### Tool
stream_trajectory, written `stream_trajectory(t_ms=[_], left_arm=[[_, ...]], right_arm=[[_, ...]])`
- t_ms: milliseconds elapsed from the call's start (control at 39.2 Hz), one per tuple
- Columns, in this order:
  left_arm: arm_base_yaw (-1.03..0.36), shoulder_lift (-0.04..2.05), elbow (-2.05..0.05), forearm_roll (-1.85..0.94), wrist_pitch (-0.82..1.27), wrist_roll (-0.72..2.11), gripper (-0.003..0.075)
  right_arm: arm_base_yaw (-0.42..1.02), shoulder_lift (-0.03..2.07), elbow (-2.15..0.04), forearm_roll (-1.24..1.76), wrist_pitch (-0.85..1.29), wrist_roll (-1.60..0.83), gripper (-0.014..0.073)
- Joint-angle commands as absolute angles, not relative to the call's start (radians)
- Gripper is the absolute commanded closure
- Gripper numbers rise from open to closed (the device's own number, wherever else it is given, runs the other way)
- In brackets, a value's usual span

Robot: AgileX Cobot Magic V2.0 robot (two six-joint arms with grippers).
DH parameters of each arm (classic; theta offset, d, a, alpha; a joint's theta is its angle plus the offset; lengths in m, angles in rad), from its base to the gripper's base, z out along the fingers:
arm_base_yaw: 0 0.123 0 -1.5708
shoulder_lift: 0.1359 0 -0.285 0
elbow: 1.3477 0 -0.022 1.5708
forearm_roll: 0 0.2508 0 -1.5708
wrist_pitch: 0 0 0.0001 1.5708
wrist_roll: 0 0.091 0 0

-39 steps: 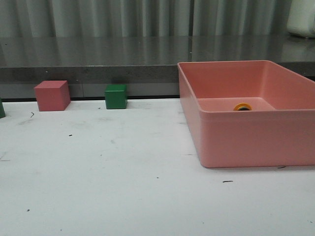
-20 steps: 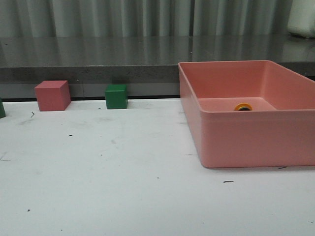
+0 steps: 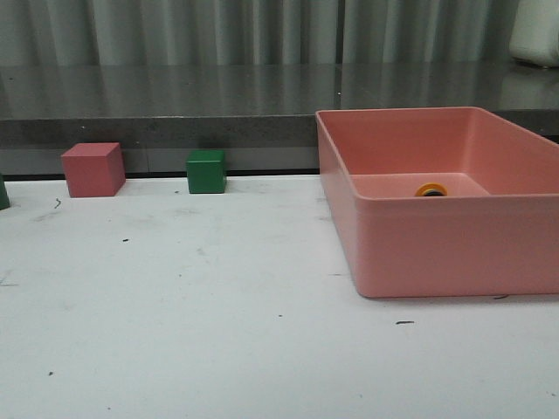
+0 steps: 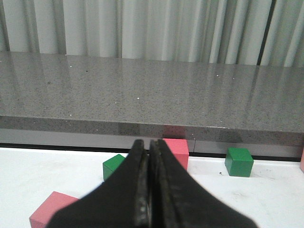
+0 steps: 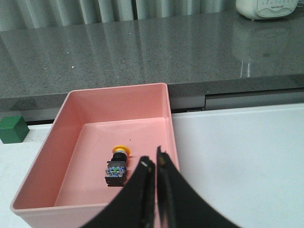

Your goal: Place and stand button with both arms

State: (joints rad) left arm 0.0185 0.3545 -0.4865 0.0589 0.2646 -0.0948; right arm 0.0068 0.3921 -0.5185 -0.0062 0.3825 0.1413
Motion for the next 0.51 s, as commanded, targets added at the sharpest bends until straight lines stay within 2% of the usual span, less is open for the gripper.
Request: stream_trajectory(t_ms=[0,51,128,179,230,281,357,485], left_arm=[[0.022,0.368,-0.520,0.061,0.199,-0.097,0.0682],[0.022,0.368,-0.520,0.061,0.205,-0.097,0.0604],[0.022,0.368,-0.520,0.051,0.206,-0.097,0.0420],[0.022,0.368,-0.520,0.036,0.208,-0.097,0.0266],[0.022,0.368,-0.520,0.027,0.208,-0.097,0.0156],[0.022,0.368,-0.516,0.027,0.208,-0.097,0.0075],[0.022,0.368,-0.515,0.027,0.210,-0.097,0.0036],[0.022,0.368,-0.515,0.027,0.210,-0.097,0.0041]], right_arm=[[0.001,0.407,-0.550,-0.009,0.307,0.132,0.0391],[0.001,0.407,-0.550,-0.009,0.307,0.132,0.0260],[0.001,0.407,-0.550,-0.009,0.306,0.132,0.0095],[0.001,0.408,-0.550,-0.009,0.299,0.132,0.0021],[0.001,0.410,-0.550,-0.009,0.296,0.132,-0.0030],[0.001,0.410,-0.550,-0.009,0.288,0.132,-0.0045],[0.001,0.420,-0.550,-0.009,0.267,0.132,-0.0041],[0.001,0.502,-0.553,-0.009,0.204,0.132,-0.0041]])
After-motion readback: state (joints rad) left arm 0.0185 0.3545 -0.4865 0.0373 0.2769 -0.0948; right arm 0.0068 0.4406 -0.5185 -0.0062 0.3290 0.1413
